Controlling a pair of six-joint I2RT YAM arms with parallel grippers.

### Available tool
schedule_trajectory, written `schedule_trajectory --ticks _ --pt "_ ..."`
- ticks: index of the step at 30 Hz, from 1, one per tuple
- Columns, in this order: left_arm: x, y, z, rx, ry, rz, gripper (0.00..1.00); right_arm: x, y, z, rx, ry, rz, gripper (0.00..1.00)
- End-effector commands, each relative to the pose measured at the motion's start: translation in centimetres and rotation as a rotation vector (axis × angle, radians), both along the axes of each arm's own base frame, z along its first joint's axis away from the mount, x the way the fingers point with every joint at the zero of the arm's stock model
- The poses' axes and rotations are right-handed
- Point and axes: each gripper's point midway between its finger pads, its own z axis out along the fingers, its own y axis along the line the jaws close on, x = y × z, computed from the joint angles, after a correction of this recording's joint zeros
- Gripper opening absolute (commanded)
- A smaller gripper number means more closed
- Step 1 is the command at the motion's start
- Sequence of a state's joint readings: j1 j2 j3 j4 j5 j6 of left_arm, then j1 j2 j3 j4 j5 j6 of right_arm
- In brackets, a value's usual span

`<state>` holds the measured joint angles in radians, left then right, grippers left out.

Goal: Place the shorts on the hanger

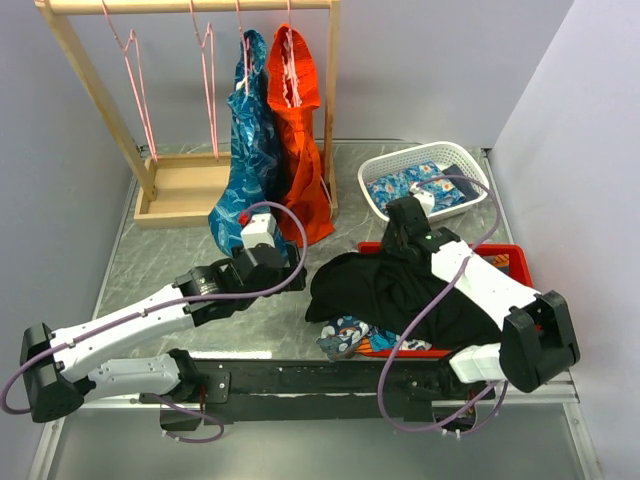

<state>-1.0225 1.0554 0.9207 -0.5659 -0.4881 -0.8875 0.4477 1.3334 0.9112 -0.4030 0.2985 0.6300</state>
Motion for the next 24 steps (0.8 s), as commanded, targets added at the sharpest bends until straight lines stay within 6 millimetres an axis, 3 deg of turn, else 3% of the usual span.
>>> schedule_trajectory --ticks 1,2,3,5,7,10,12,15,17,20,22,23,24 --pt "0.4 -0.3 1.9 -0.084 -0.005 0.014 0.96 -0.8 -0.8 1.0 0.011 -0.054 -0.011 0.29" --pt "0.5 -0.3 1.9 -0.085 -0.003 0.019 0.96 -1.0 -1.0 1.6 0.017 -0.073 -0.010 0.23" --pt "0.5 -0.2 1.6 -0.085 0.005 0.025 0.96 -1.3 -1.1 1.8 0.012 -0.068 -0.005 0.09" --pt "0.5 -0.2 1.5 -0.100 0.016 0.028 0.96 -1.3 -0.9 3.7 0.030 -0.105 0.008 0.00" --pt "0.9 -0.1 1.5 -0.134 0.027 0.043 0.96 -1.4 -0.8 6.0 0.042 -0.140 0.021 0.00" --pt "1.6 -0.2 1.7 -0.206 0.049 0.062 0.97 -1.8 -0.1 11.0 0.089 -0.246 0.076 0.00" --pt "2.2 -0.3 2.3 -0.260 0.069 0.070 0.97 -2.7 0.8 14.8 0.118 -0.334 0.150 0.00" --pt "3.1 -0.8 3.1 -0.334 0.087 0.070 0.98 -4.9 3.0 18.3 0.156 -0.408 0.284 0.00" --pt "3.5 -1.2 3.2 -0.354 0.093 0.066 0.99 -7.1 5.1 19.6 0.168 -0.440 0.381 0.00" --pt "3.7 -1.8 3.0 -0.360 0.110 0.050 0.97 -9.5 5.9 20.0 0.177 -0.460 0.438 0.00" --pt "3.3 -2.1 2.1 -0.350 0.133 0.025 0.93 -11.2 6.7 18.7 0.193 -0.446 0.491 0.00" --pt "3.1 -2.3 1.6 -0.348 0.144 0.014 0.86 -12.2 6.3 19.2 0.224 -0.473 0.495 0.00" --pt "2.9 -2.5 0.8 -0.347 0.145 -0.009 0.83 -12.7 6.6 17.9 0.223 -0.461 0.513 0.00"
